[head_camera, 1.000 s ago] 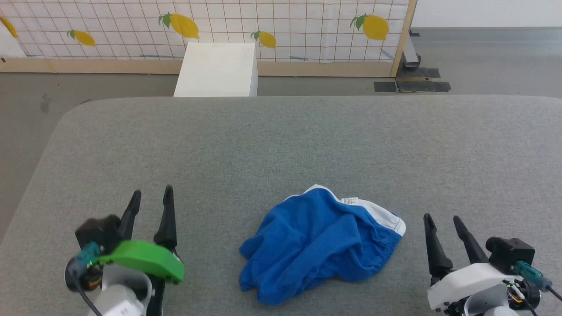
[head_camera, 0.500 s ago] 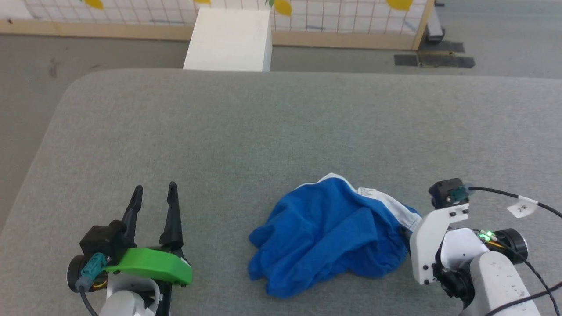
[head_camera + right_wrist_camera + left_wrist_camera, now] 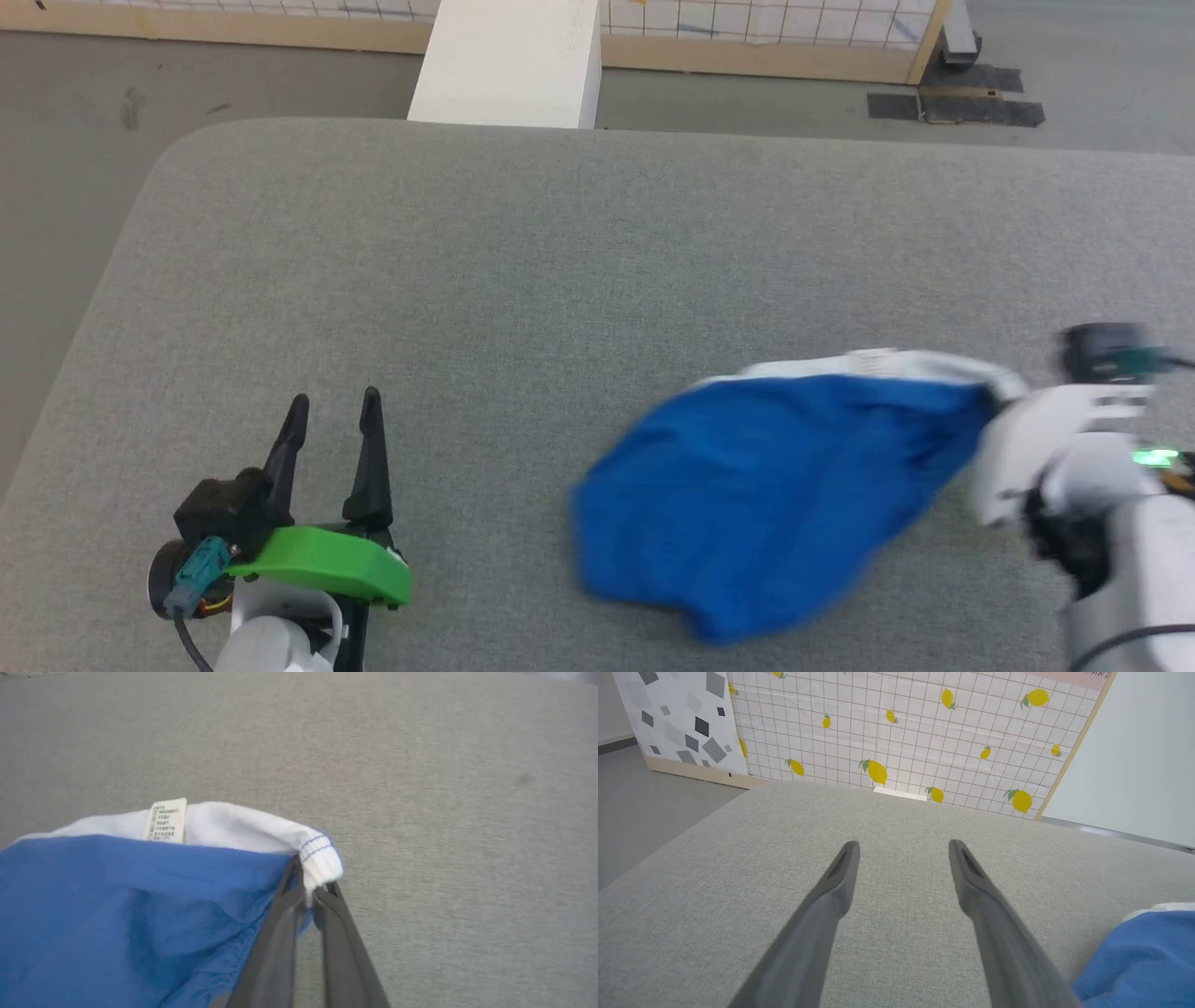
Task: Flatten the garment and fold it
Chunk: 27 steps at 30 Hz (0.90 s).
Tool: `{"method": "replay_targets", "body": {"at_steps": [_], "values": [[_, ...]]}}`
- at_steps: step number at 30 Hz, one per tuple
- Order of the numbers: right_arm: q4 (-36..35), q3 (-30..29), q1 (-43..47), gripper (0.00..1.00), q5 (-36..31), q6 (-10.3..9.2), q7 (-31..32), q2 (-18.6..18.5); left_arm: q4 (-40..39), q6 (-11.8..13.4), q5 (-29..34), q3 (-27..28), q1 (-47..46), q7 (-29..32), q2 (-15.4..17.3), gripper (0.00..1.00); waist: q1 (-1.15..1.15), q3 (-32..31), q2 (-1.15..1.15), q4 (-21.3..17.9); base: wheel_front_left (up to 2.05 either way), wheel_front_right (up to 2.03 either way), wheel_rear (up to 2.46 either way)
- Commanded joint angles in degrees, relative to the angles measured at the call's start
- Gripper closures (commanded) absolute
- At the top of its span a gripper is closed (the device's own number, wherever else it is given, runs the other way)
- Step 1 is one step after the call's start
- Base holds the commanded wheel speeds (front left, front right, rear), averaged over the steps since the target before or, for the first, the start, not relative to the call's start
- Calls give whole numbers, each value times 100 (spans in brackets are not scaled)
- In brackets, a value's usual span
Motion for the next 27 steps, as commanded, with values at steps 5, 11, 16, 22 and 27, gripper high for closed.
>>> {"method": "replay_targets", "body": {"at_steps": [5, 11, 16, 22, 27], "values": [[-37, -1257, -2, 100, -595, -9, 80, -11, 72, -118, 107, -13, -136, -27, -93, 0, 0, -64, 0, -26, 0, 0, 0], [237, -1671, 163, 0, -430, -9, -138, -11, 205, -188, 88, -25, -107, -27, -109, 0, 0, -96, 0, -88, 0, 0, 0], [-137, -1764, 144, 0, 132, -9, -1150, -11, 249, -257, -74, -59, -185, 38, -159, 0, 0, -210, 0, -187, 0, 0, 0], [-377, -1606, 583, 0, 708, -9, -1894, -11, 121, -458, -604, -526, -633, 888, -371, 0, 0, -274, 0, -390, 0, 0, 0], [-268, -1279, 672, 0, 863, -9, -2075, -11, 405, -539, -1127, -1332, -1282, 2760, -477, 0, 0, -186, 0, -752, 0, 0, 0]]}}
